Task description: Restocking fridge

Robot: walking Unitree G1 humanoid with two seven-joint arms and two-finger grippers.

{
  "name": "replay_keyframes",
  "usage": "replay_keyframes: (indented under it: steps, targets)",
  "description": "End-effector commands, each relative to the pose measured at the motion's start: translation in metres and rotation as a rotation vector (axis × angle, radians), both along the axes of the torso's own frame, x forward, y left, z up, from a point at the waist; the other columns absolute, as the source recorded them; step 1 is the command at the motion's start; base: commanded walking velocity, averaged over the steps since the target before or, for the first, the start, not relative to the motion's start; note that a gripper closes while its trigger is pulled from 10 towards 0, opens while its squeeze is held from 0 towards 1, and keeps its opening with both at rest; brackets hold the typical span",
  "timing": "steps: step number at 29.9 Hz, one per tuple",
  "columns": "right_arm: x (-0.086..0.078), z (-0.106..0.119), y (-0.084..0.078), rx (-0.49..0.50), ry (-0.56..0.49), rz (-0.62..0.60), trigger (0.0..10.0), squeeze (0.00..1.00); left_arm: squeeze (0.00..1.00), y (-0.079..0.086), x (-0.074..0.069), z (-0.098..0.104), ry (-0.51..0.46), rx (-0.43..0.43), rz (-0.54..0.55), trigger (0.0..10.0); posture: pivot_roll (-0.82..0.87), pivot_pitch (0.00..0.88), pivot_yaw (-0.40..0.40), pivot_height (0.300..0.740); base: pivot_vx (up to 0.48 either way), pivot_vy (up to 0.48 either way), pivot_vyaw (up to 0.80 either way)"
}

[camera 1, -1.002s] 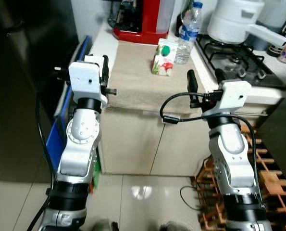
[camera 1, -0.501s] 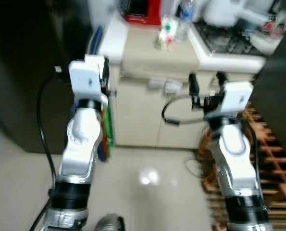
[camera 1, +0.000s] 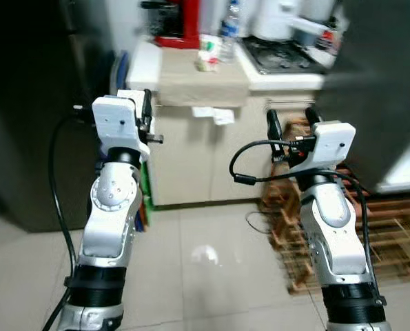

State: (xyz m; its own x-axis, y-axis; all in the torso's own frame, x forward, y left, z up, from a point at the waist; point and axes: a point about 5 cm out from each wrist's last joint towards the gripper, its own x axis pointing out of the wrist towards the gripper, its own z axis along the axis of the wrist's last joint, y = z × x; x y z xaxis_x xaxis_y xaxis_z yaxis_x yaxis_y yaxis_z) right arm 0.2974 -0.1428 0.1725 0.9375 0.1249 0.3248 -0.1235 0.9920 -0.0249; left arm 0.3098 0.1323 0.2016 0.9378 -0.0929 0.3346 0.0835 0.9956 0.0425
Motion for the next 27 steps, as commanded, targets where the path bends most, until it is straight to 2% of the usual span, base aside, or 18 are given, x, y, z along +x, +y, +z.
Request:
replay_keyframes:
  steps: [1,10,16,23,27]
  targets:
    - [-0.001,0.001,-0.002,-0.010,-0.003,-0.016,10.0,0.00,0.00,-0.004,0.001,-0.008,0.048,-0.005,-0.038,10.0,-0.08,0.000,-0.016,0.740,0.000,0.000,-0.64]
    - [0.001,0.002,-0.007,-0.015,0.003,-0.021,10.0,0.00,0.00,-0.014,0.000,-0.012,0.075,-0.075,-0.231,10.0,-0.08,0.000,-0.028,0.740,0.000,0.000,-0.64]
    - [0.002,0.003,-0.009,-0.005,-0.005,-0.039,10.0,0.00,0.00,-0.011,0.001,-0.015,0.090,-0.072,-0.253,10.0,-0.08,0.000,-0.042,0.740,0.000,0.000,-0.64]
    - [0.000,0.001,-0.013,0.003,-0.008,-0.071,10.0,0.00,0.00,-0.024,-0.008,-0.011,0.061,-0.058,-0.369,10.0,-0.09,0.000,-0.017,0.740,0.000,0.000,-0.64]
    - [0.001,0.005,-0.013,-0.006,-0.025,-0.077,10.0,0.00,0.00,-0.025,-0.008,-0.004,0.026,-0.065,-0.376,10.0,-0.09,0.000,-0.014,0.740,0.000,-0.110,-0.64]
